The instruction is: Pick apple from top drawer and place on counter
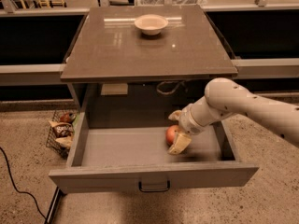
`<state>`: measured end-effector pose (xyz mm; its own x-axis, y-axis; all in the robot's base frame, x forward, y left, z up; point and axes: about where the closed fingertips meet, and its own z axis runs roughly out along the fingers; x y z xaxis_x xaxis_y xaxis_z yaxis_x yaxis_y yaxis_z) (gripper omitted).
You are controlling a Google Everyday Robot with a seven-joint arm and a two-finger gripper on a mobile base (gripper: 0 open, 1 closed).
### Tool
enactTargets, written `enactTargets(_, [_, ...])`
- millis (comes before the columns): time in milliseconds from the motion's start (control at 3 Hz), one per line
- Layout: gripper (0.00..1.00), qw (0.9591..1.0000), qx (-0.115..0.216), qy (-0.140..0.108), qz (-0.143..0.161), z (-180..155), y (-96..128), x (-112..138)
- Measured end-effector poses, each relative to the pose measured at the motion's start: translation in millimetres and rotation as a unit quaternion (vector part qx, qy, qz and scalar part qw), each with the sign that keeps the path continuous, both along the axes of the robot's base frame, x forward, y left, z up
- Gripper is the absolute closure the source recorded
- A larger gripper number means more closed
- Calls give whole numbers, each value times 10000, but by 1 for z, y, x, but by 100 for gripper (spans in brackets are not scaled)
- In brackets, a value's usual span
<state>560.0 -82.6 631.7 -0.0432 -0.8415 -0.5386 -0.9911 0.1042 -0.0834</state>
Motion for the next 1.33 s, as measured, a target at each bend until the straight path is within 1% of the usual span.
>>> enactTargets(333, [42, 9999, -22, -18, -104, -14, -6, 2])
enactTargets(667, [66, 9997, -99, -43, -226, -19, -20, 4])
enactTargets(1000, [89, 9997, -99, -45, -226, -19, -20, 4])
enactTargets(1333, [100, 9985, -33, -510, -204, 32, -49, 10])
